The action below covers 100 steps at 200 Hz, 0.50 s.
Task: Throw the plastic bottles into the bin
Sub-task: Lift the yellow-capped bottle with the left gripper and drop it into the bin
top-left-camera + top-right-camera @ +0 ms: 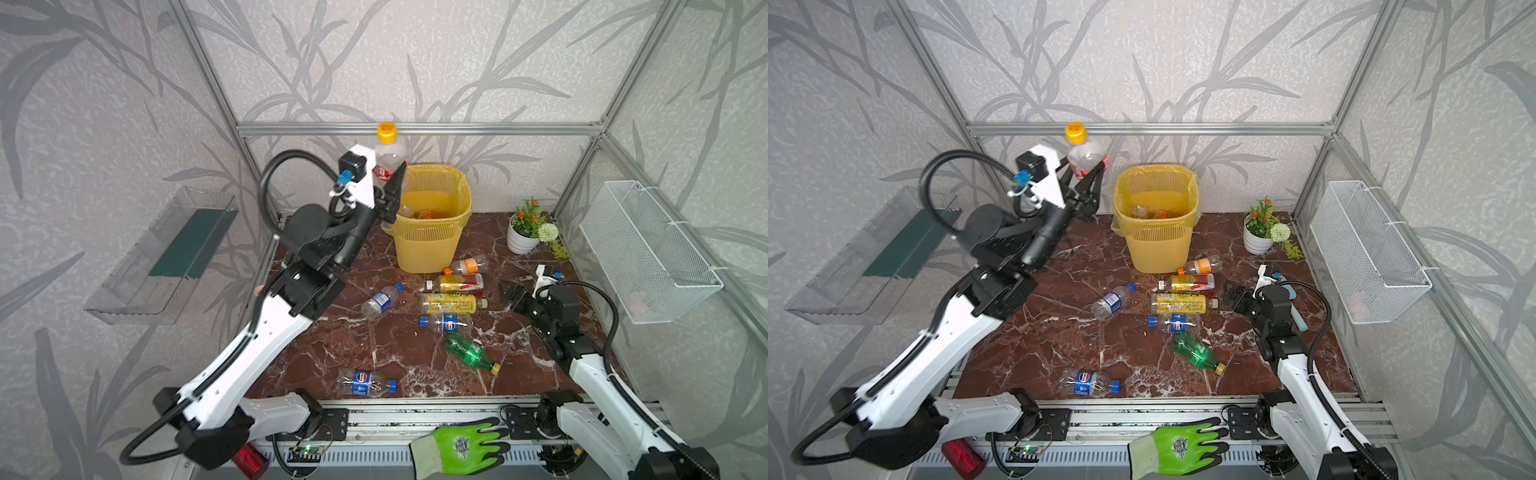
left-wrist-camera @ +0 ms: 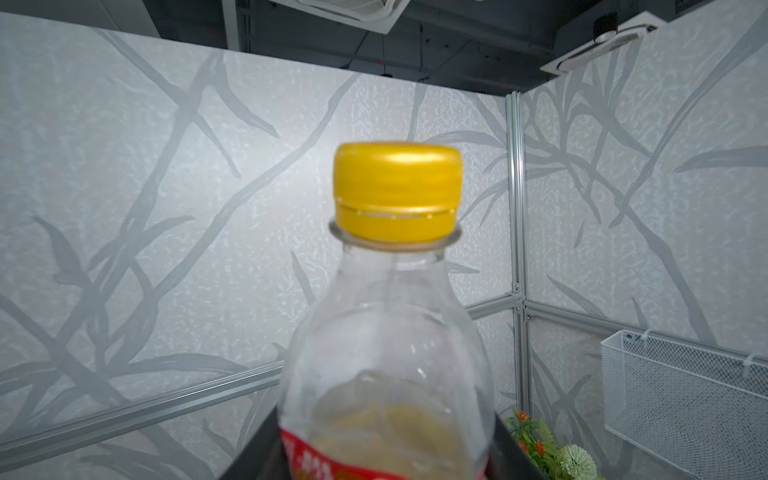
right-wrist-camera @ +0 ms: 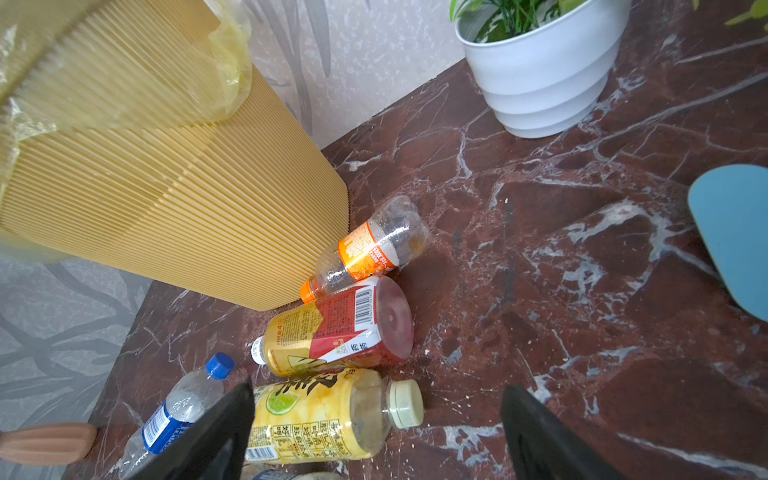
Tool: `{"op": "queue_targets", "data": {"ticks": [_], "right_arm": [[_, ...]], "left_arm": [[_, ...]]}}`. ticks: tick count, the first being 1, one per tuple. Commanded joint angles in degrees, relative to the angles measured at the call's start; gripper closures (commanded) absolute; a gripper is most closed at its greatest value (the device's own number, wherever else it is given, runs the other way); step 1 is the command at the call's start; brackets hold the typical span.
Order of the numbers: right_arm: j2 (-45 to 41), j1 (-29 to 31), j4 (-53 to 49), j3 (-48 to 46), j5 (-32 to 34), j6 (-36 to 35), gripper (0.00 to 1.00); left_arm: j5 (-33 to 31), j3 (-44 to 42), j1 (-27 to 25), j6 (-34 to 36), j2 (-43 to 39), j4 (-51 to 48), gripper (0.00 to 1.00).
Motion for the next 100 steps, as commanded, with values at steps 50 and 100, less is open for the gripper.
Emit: {"op": "queue_targets", "data": {"ticks": [50,100], "right_arm": [[-4.43,0.04,-5.05,2.50,2.02,-4.68,0.05],[-3.72,-0.05,-3.57,1.51,1.42,-2.84,0.05]], "left_arm": [[5.62,16.88,4.04,-9.19,19.20,-9.82,0.05],[6.03,8.01,3.35,-7.21,7.69,-6.90,0.01]]}}
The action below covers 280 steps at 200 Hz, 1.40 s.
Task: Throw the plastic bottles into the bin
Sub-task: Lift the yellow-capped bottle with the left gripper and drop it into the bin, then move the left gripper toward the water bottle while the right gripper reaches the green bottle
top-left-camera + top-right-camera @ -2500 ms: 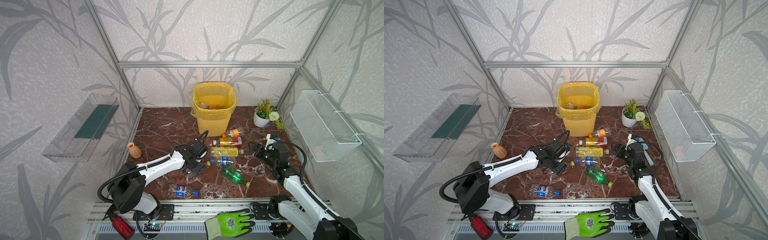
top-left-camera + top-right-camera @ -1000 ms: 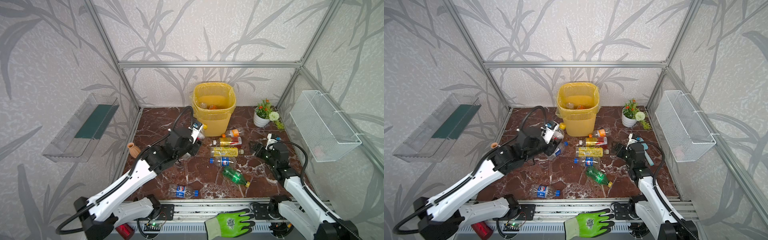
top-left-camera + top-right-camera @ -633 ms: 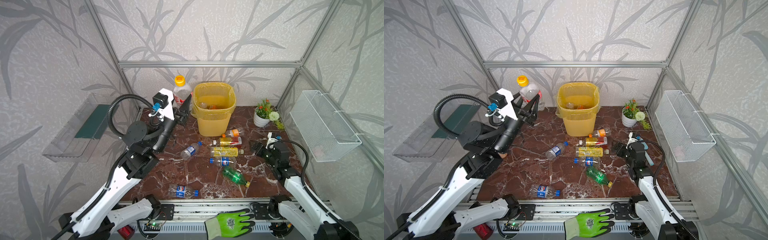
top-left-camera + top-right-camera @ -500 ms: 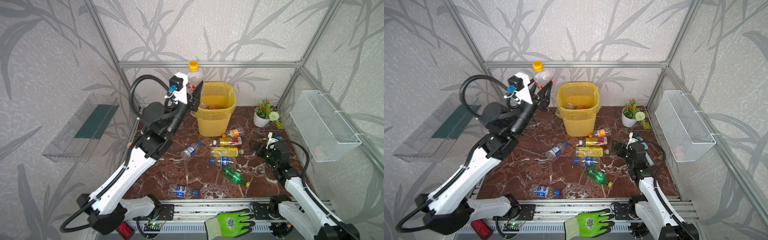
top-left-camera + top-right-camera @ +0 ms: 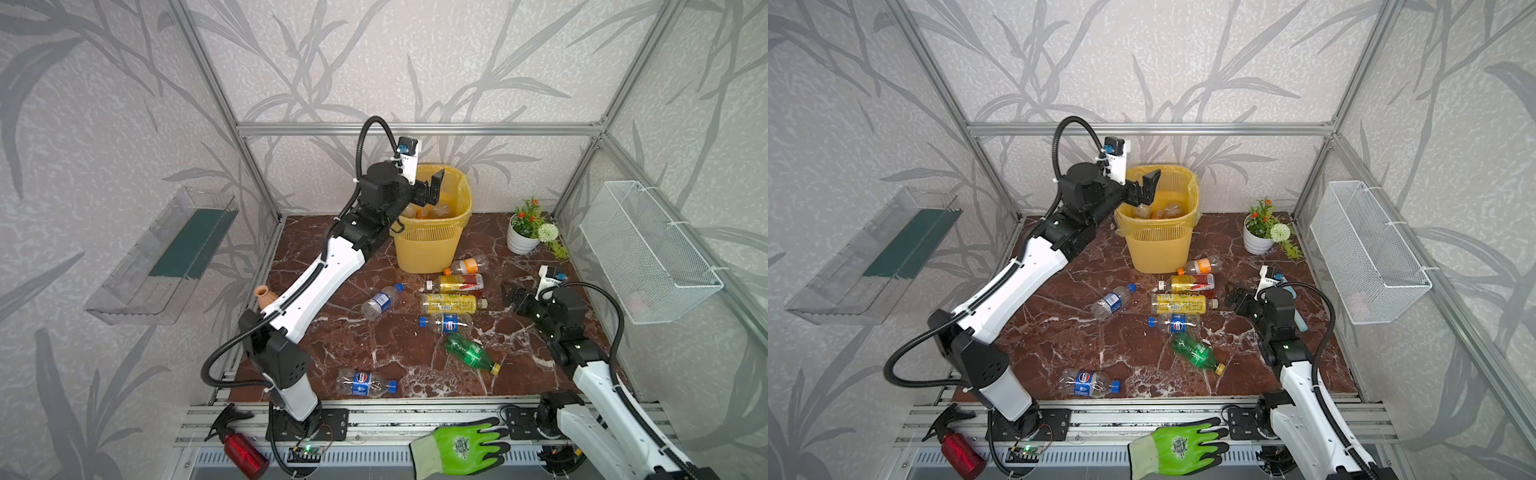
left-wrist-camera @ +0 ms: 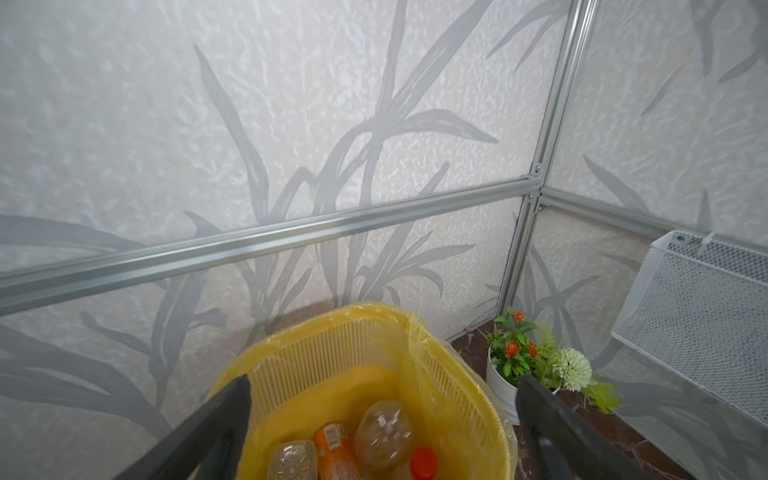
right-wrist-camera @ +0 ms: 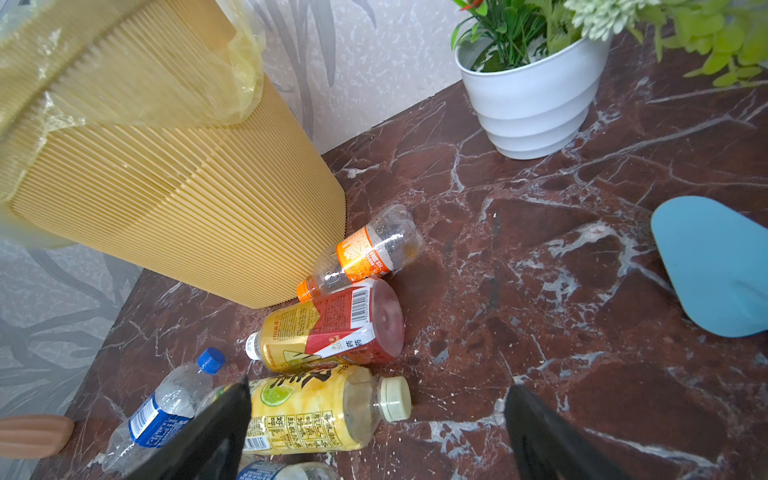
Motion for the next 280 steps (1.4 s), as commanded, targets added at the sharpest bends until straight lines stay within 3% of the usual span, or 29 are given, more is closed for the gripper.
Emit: {"op": "queue_targets", "data": {"ticks": [1,62,90,105,128,168,209,241,280], "right_arm": [[0.41,-0.05,0.81,0.83,0.19,0.63,0.05],[4.49,0.00,1.35,2.08,-3.90,2.36,0.08],[6.92,0.34,2.11,2.27,-4.98,3.48,0.09],[8.52,0.88,2.80,2.27,-5.07,4.34,0.10],[11.59,2.40,3.19,2.86,-4.91,4.99,0.10],[17.30,5.07,5.51,2.60,-4.54,6.96,0.11],[23.12,8.03,8.02,3.43,-5.33,6.90,0.11],[25.07,9.95,5.41,5.91,-6.38,3.05,0.12],[22.35,11.38,-7.61,11.01,-4.90,-6.10,0.12]], "left_arm": [[0.77,-4.31,-0.58,1.21,-9.47,5.65,0.01],[-9.17,-33.69,-0.48,-3.83,-27.27,-0.07,0.01],[-16.28,-49.76,-0.46,-12.15,-37.35,-3.45,0.01],[-23.22,-56.91,-0.45,-21.42,-42.54,-6.95,0.01],[-23.94,-65.12,-0.31,-25.25,-48.55,-9.60,0.01],[-25.40,-67.75,-0.33,-27.67,-50.39,-15.77,0.01],[-22.19,-66.72,-0.35,-28.62,-44.06,-15.97,0.01],[-19.40,-63.86,-0.20,-28.70,-38.31,-17.17,0.01],[-16.82,-61.41,-0.35,-27.22,-35.03,-20.72,0.01]]}}
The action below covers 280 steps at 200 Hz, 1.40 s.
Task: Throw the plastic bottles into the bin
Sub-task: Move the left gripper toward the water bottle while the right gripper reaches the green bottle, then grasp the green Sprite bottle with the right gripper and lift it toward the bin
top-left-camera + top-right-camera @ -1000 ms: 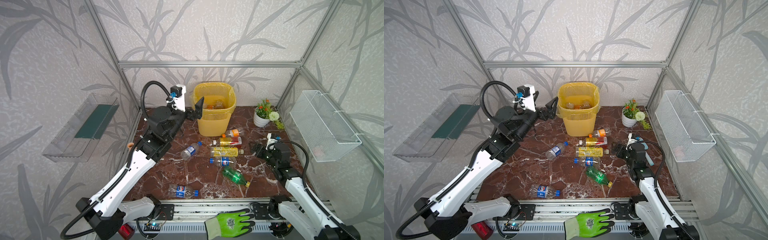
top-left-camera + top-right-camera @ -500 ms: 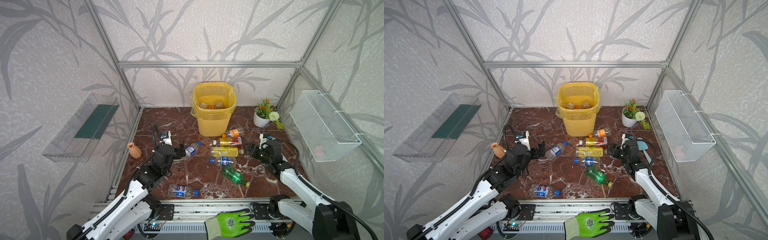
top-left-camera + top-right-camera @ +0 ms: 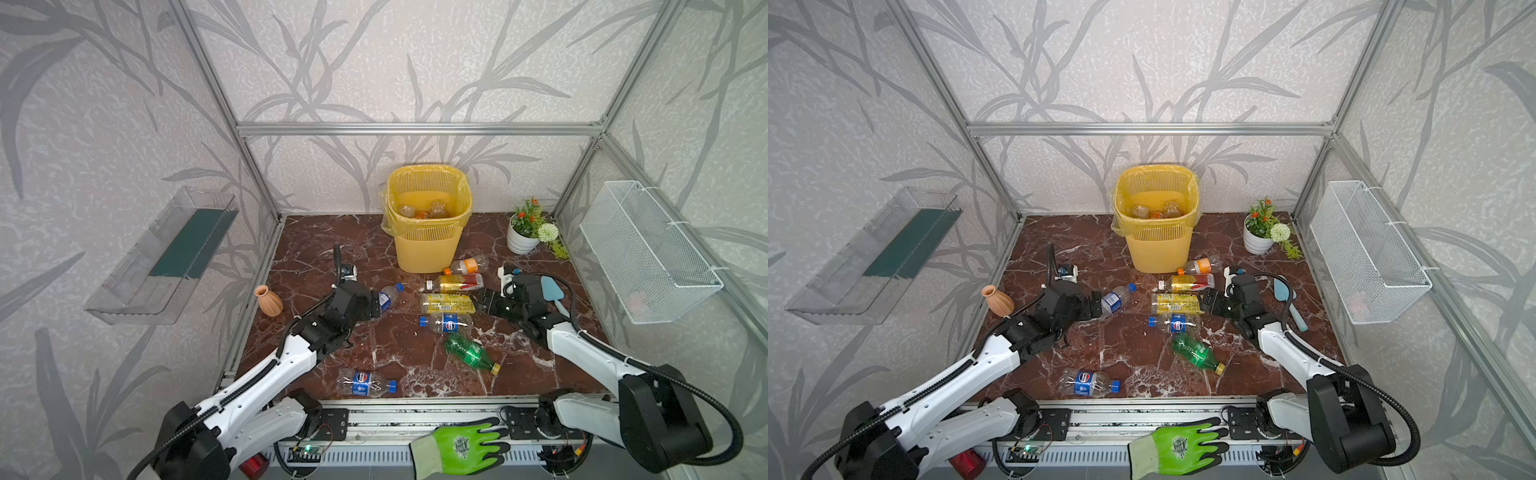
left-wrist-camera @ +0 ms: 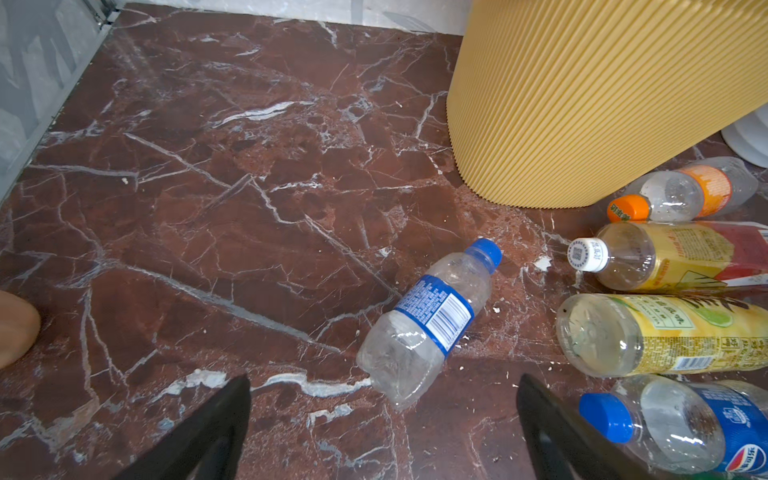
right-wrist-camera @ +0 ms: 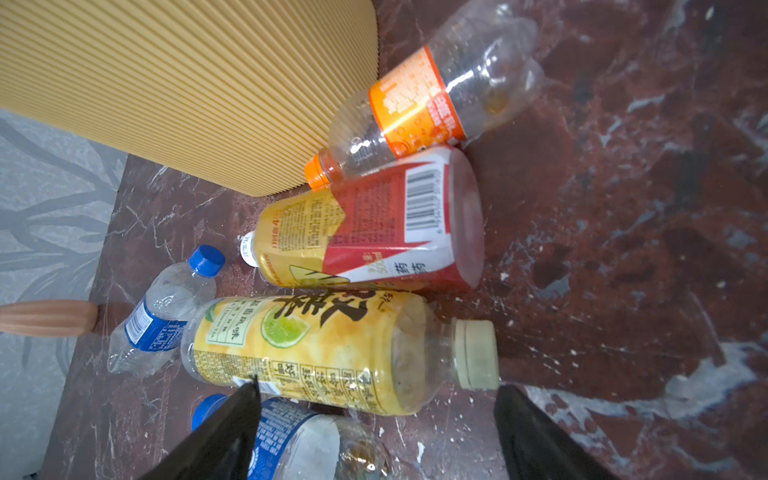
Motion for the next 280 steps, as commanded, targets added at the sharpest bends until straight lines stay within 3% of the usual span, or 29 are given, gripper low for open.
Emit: {"op": "queue_targets", "data": {"ticks": [1,34,68,118,213,280], "right_arm": [[-2.58,1.08,-9.15,4.02,0.52,-7.55,0.12],[-4.91,6.53,-26.38,9.91,1.28,-15.06,0.12],[-7.90,15.08,-35.65,10.16,4.98,-13.77,0.12],[-9.69,22.85,-39.35,8.08,6.68,-10.56,0.12],[3.16,31.21,-37.85,8.45,9.03,-12.11,0.13],[14.25,34.77,-39.92,14.30,11.00,-14.60,0.28]], "left_arm": [[1.17,2.32,0.08,-0.19,0.77,-2.73,0.01],[0.51,1.74,0.19,-0.13,0.86,-2.16,0.01],[-0.28,1.86,0.22,0.34,1.05,-2.35,0.01],[-0.89,2.87,0.41,1.81,1.43,-2.35,0.01],[-0.55,2.69,0.46,1.03,-0.05,-2.87,0.01],[-1.34,2.60,0.49,0.68,-1.13,-4.23,0.01]]}}
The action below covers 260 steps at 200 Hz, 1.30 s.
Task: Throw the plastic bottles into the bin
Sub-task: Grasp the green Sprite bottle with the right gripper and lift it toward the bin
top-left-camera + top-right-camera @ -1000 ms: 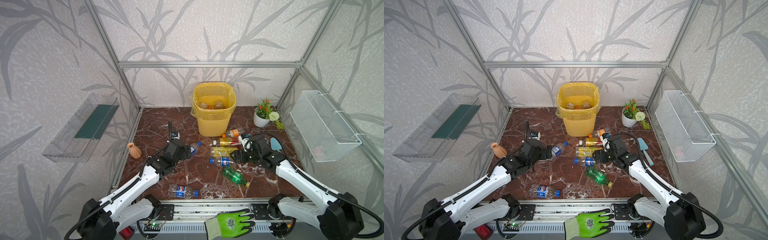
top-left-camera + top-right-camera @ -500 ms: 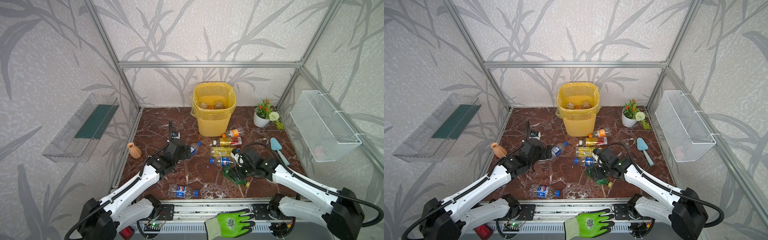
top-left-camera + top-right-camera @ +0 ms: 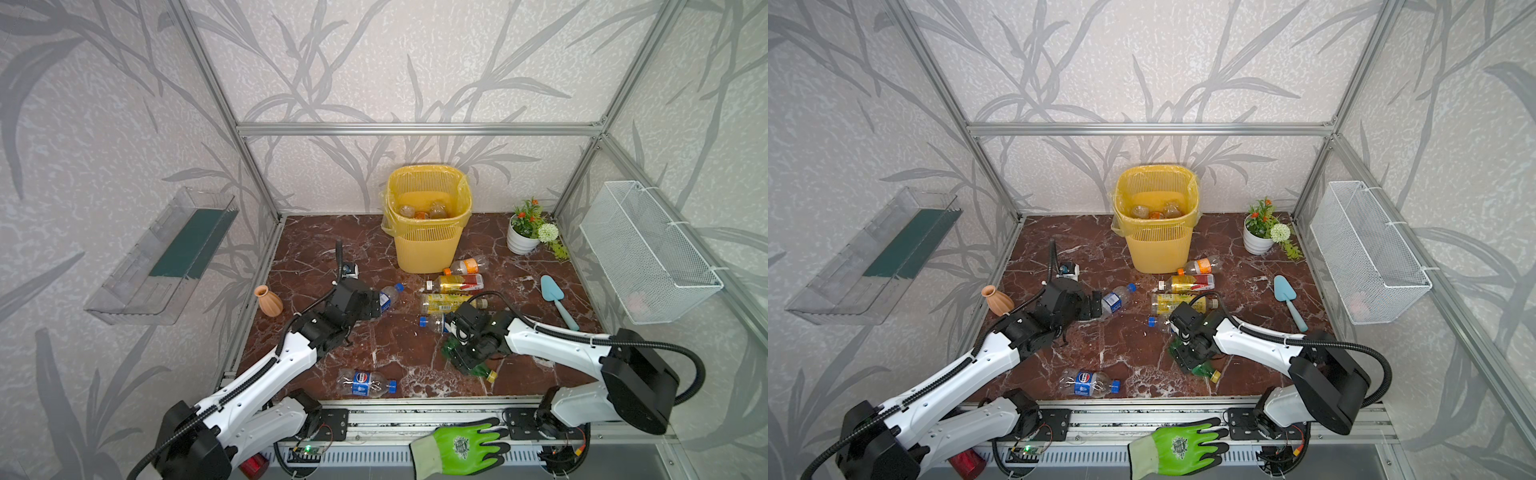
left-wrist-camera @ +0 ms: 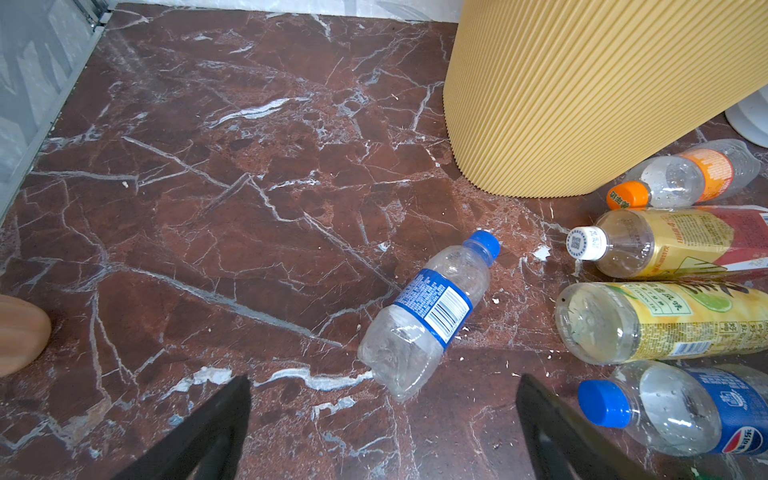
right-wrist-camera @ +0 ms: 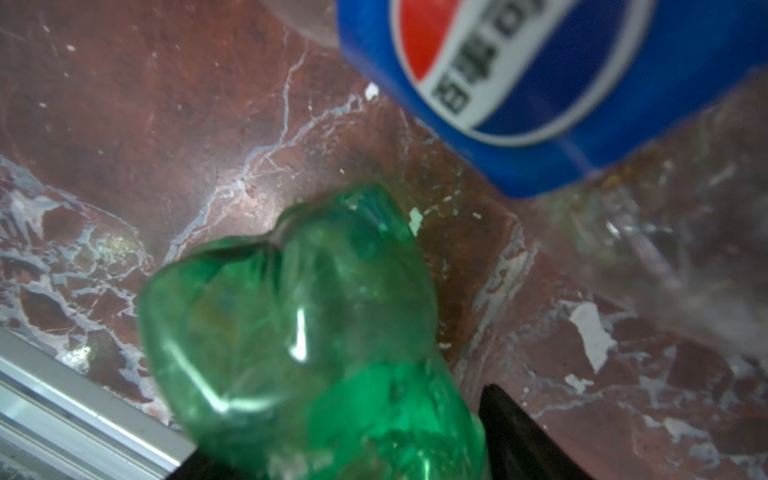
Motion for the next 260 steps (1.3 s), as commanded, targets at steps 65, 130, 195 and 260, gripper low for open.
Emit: {"op": "queue_targets", "data": {"ticks": [65,130,195,260], "right_arm": [[-6.16,2.09,1.32,6.22,2.78,-1.80,0.44],[-29.85,1.58,25.15,6.90,17.46,-11.65,0.48],[-30.89,-0.95,59.22,17.47,18.91,-34.05,0.48],[-0.67,-16.75,54.34,40.82,1.89,-16.19,0.48]], "left_arm": [[-3.10,0.78,0.28,-0.94,-2.09,-2.28,0.01],[-7.13,-1.40,0.53,-3.96,-6.52,-1.50,0.01],[-11.84,-4.78,0.76,-5.97,-13.29,-0.41,0.01],[-11.10,-4.75,0.80,-8.53,-12.98,-0.96,0.01]]}}
